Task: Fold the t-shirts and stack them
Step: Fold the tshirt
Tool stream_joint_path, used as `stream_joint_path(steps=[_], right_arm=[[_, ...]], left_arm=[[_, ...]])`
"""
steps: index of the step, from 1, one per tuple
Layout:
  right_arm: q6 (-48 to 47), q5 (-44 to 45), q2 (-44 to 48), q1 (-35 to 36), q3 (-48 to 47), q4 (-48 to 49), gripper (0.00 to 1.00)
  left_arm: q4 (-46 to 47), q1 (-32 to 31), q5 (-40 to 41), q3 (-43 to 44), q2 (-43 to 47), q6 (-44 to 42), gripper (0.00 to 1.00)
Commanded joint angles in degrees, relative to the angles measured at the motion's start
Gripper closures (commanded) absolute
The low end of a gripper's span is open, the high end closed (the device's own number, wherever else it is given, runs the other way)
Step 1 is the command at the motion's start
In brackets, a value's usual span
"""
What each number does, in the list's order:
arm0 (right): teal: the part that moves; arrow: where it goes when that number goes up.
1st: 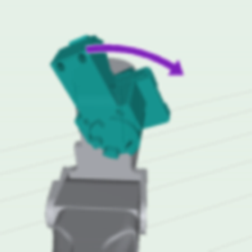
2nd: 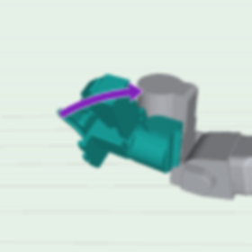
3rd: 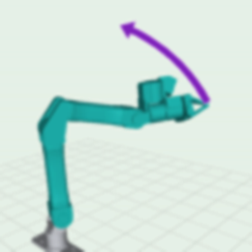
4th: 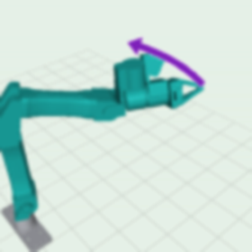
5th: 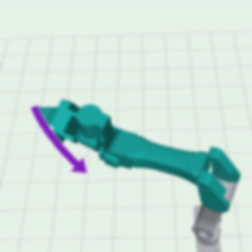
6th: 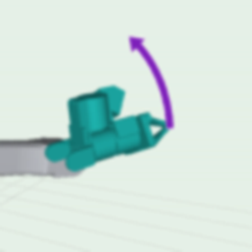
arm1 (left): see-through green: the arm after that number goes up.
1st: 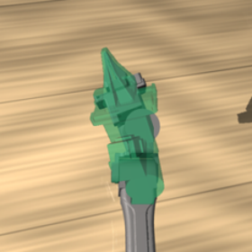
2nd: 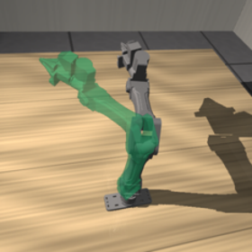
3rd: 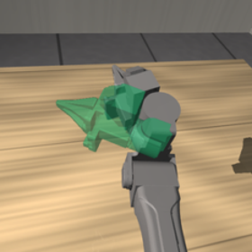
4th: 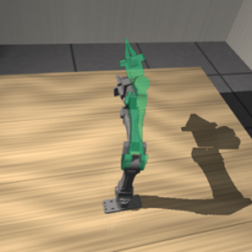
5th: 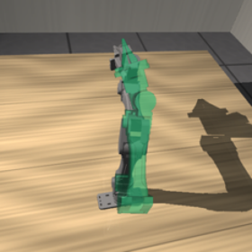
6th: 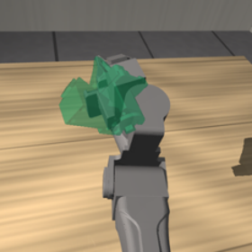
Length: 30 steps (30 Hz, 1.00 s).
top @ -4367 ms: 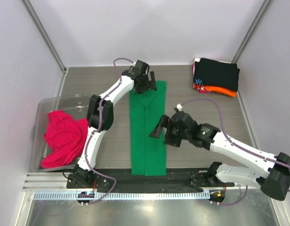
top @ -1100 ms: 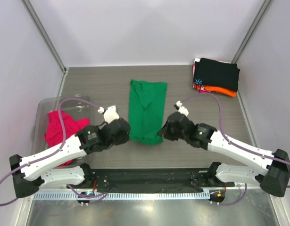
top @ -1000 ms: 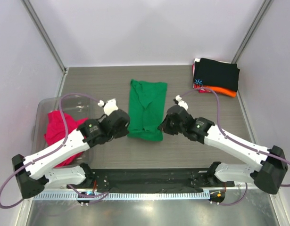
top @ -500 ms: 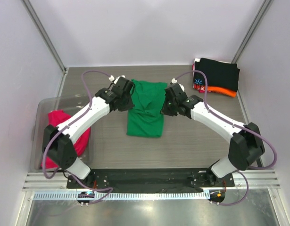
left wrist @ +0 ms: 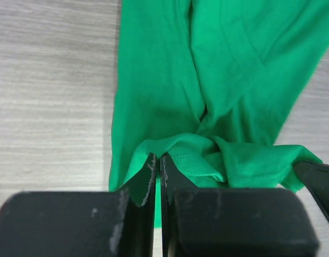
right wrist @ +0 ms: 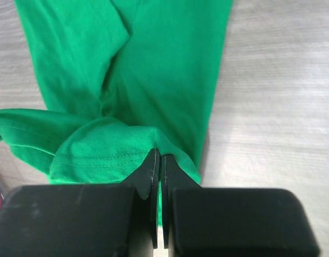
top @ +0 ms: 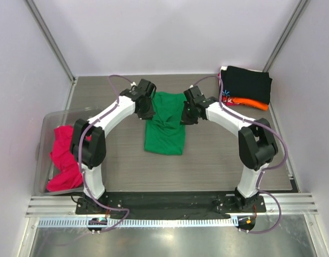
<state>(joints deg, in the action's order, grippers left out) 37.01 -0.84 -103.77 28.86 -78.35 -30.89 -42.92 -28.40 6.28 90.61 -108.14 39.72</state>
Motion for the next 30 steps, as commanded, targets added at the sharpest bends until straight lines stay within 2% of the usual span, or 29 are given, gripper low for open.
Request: stream_joint_path(steps=[1, 2, 3, 4, 5, 6, 7, 8, 10, 12, 13, 14, 16, 17, 20, 24, 27, 30], right_arm=[[-2.9, -3.1, -3.0, -1.2, -5.8, 0.8, 0.83], [-3.3, -3.5, -5.2, -1.6, -6.9, 0.7, 0.71], [-3.7, -4.8, -6.1, -2.8, -8.1, 0.7, 0.56], [-4.7, -4.6, -7.3, -3.3, -11.0, 0.4, 0.41], [-5.2, -3.7, -8.5, -3.8, -13.0, -2.2, 0.24], [-5.9, -2.9, -10.5, -4.2, -14.8, -3.6, 0.19], [-7.1, -2.9, -10.8, -4.9, -17.4, -4.9, 0.15], [-7.7, -2.9, -10.8, -5.1, -18.2, -6.5, 0.12], [-8.4, -1.2, -7.4, -5.1, -15.9, -6.8, 0.12], [-8.3, -1.0, -3.8, -5.1, -10.6, -5.8, 0.12], [-7.9, -2.0, 0.2, -5.1, -8.2, -5.1, 0.12], [-6.9, -3.1, 2.2, -5.1, -5.6, -3.3, 0.12], [-5.5, -5.3, 8.4, -4.5, 2.8, -1.2, 0.13], [-4.6, -7.7, 10.2, -3.7, 5.8, 1.4, 0.14], [-0.3, -12.5, 16.8, -2.3, 17.7, 8.2, 0.18], [5.3, -15.1, 20.5, -0.1, 30.5, 15.8, 0.28], [7.5, -17.3, 20.4, 0.4, 35.3, 21.4, 0.36], [9.0, -17.7, 19.1, 0.6, 37.3, 25.4, 0.40]], left_arm=[[-0.5, 2.1, -1.6, 6.0, -3.8, -2.4, 0.98], [-1.0, 2.7, -2.5, 7.7, -5.4, -2.5, 0.94], [-1.6, 3.4, -3.5, 9.7, -8.7, -2.9, 0.85], [-3.6, 5.0, -5.0, 12.1, -10.9, -3.3, 0.75], [-5.1, 5.6, -6.0, 18.3, -13.0, -4.6, 0.60], [-7.4, 6.2, -7.8, 21.9, -17.3, -5.0, 0.42], [-13.2, 7.0, -7.8, 29.0, -18.9, -5.4, 0.36], [-15.9, 7.1, -7.7, 31.8, -20.3, -5.8, 0.33], [-19.6, 7.1, -6.7, 33.8, -19.4, -6.2, 0.31], [-16.7, 7.2, -5.1, 26.4, -14.8, -5.4, 0.30], [-12.7, 7.2, -5.1, 22.5, -9.2, -5.0, 0.30], [-10.8, 7.2, -5.3, 14.9, -6.5, -4.5, 0.30], [-6.5, 7.1, -5.9, 7.7, -1.4, -2.9, 0.30], [-5.0, 7.1, -6.0, 1.2, 2.8, -2.6, 0.30], [0.1, 7.1, -9.3, -10.7, 10.9, -0.8, 0.31], [9.0, 7.0, -12.6, -23.6, 18.7, 2.3, 0.33], [12.8, 7.1, -14.1, -31.5, 23.0, 5.4, 0.35], [19.7, 6.9, -16.0, -37.9, 25.3, 8.3, 0.37]])
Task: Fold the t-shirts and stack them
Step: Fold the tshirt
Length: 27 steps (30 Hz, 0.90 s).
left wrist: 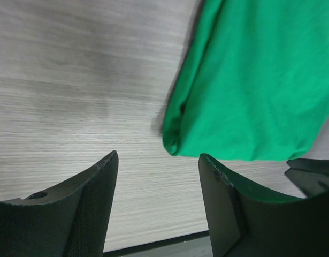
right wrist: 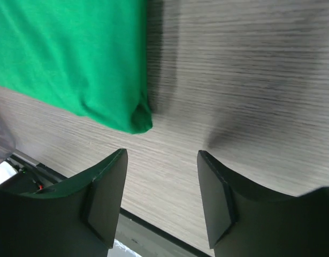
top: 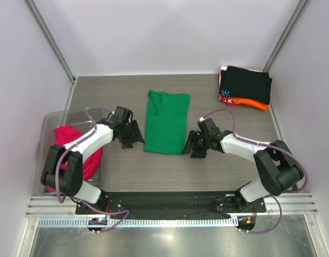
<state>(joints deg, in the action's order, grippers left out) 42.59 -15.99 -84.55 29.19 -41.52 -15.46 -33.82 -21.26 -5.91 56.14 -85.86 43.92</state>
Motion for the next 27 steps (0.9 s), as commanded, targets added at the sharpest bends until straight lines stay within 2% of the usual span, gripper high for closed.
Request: stream_joint_path(steps=[1, 5, 13, 16, 19, 27], right_arm=[[3.6, -2.5, -0.4, 0.3, 0.6, 10.5, 0.43], [3.5, -2.2, -2.3, 0.4, 1.3, 12.4, 0.54], [4.0, -2.5, -5.2, 0.3, 2.5, 15.1, 0.63], [4.3, -2.4, -5.6, 0.4, 2.8, 15.1, 0.70], [4.4, -2.1, -5.7, 0.4, 3.5, 15.1, 0.77], [4.9, -2.1, -5.9, 0.5, 4.3, 17.6, 0.83]], left_arm=[[11.8, -0.2, -4.1, -6.0, 3.3, 4.7, 0.38], [15.8, -0.2, -5.4, -9.7, 3.6, 6.2, 0.42], [21.1, -0.4, -7.0, -13.2, 1.8, 7.7, 0.48], [22.6, -0.5, -7.4, -14.1, 1.2, 8.5, 0.56], [24.6, -1.0, -8.1, -15.7, 1.2, 9.4, 0.60], [28.3, -3.0, -8.2, -19.0, 1.8, 10.9, 0.65]])
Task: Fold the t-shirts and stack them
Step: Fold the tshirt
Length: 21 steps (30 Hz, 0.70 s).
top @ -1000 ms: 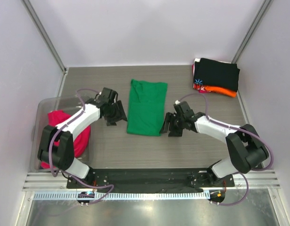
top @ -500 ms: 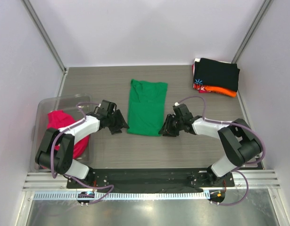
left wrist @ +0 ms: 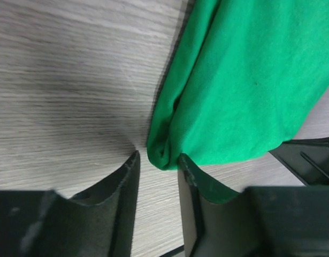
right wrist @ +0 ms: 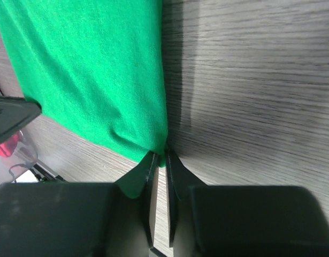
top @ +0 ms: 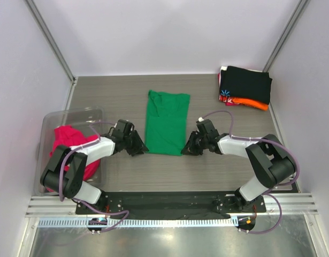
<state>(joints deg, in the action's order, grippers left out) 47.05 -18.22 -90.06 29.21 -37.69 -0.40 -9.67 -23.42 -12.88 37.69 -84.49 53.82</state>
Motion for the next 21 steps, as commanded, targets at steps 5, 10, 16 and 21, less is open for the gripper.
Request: stream_joint_path(steps=[5, 10, 16, 21], right_arm=[[0.9, -0.3, -1.3, 0.5, 0.7, 3.4, 0.97], [0.3, -0.8, -0.9, 0.4, 0.8, 2.0, 0.99], [-8.6, 7.0, 5.4, 0.4, -6.9, -17.6, 0.99], [-11.5, 9.6, 10.7, 0.4, -10.1, -23.9, 0.99]], left_arm=[[6.0, -1.3, -0.8, -1.2, -0.9, 1.9, 0.73], [6.1, -1.4, 1.5, 1.1, -1.8, 2.2, 0.99], [-7.4, -1.3, 7.0, 6.4, 5.6, 0.3, 1.00], [-12.2, -1.8, 8.7, 5.6, 13.9, 1.3, 1.00]])
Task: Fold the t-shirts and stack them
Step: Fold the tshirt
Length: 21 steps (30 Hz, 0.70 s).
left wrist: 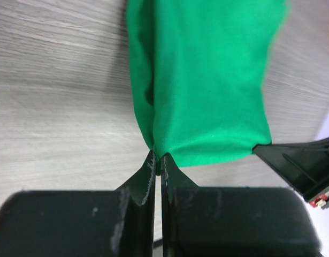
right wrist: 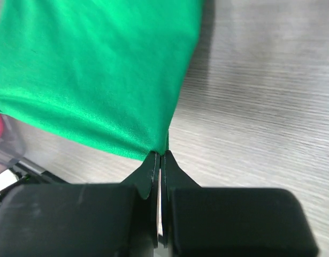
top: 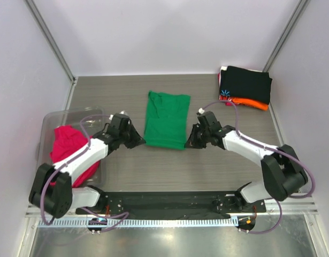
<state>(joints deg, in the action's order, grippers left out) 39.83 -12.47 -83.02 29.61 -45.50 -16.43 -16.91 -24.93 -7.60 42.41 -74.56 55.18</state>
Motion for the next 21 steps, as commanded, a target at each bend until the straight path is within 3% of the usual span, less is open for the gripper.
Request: stream_joint_path(steps=[1, 12, 16, 21], right_arm=[[-4.2, 3.1, 4.0, 0.0, -2.1, -8.0, 0.99], [-0.8, -4.0, 13.8, 0.9, 8.5, -7.7, 0.99], [1.8, -6.6, 18.8, 2.8, 9.8, -10.1, 0.99], [1.7, -4.9, 22.0, 3.8, 4.4, -16.3, 0.99]], left_arm=[[-5.2, -0.6, 3.3, 0.6, 4.5, 0.4, 1.00], [-8.3, -11.7, 5.1, -9.1, 15.4, 10.0, 1.00], [-13.8, -16.6, 7.2, -8.5, 21.5, 15.4, 1.00], [-22.1, -18.5, 12.9, -2.4, 25.3, 14.3, 1.00]])
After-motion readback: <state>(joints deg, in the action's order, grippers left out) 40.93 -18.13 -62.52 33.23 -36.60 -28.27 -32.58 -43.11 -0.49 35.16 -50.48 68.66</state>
